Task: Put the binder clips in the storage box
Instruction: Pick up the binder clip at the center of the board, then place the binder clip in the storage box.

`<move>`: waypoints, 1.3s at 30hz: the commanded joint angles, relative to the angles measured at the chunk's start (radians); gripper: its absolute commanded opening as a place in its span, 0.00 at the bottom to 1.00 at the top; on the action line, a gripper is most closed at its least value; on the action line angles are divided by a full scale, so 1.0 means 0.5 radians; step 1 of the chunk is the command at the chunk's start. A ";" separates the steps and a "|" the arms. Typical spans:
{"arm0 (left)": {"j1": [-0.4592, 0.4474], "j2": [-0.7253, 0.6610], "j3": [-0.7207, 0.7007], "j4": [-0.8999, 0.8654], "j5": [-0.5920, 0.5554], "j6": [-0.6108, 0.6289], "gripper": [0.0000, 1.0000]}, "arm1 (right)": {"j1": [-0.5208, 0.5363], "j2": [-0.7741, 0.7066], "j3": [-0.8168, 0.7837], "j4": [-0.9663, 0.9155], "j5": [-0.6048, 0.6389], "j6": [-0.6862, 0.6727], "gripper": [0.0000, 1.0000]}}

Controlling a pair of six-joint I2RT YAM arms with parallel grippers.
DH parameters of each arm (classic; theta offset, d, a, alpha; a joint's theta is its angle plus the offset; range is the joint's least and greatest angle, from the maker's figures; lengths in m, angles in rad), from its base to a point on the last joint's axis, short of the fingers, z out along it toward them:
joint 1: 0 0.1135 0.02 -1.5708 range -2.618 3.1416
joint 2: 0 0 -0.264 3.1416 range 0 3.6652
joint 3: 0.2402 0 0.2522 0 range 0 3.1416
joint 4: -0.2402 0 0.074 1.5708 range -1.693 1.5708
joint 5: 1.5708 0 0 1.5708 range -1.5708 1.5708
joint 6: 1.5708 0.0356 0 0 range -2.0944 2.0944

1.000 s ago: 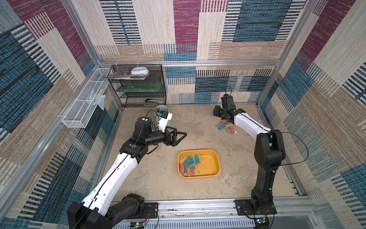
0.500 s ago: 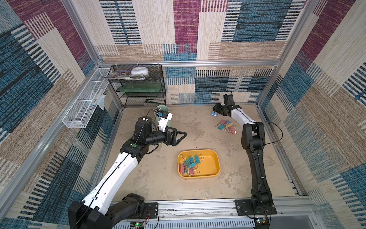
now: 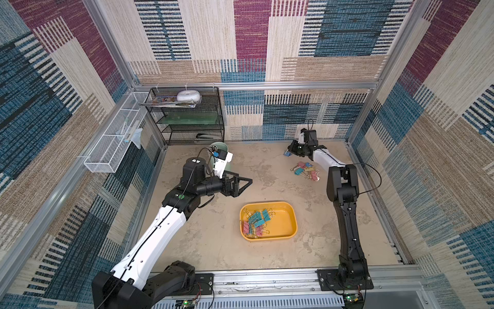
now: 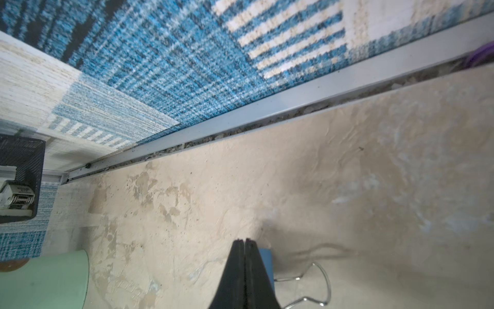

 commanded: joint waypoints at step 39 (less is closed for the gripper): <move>-0.039 0.039 -0.001 0.062 0.021 0.003 0.99 | 1.381 -2.451 -3.011 1.037 0.780 0.361 0.00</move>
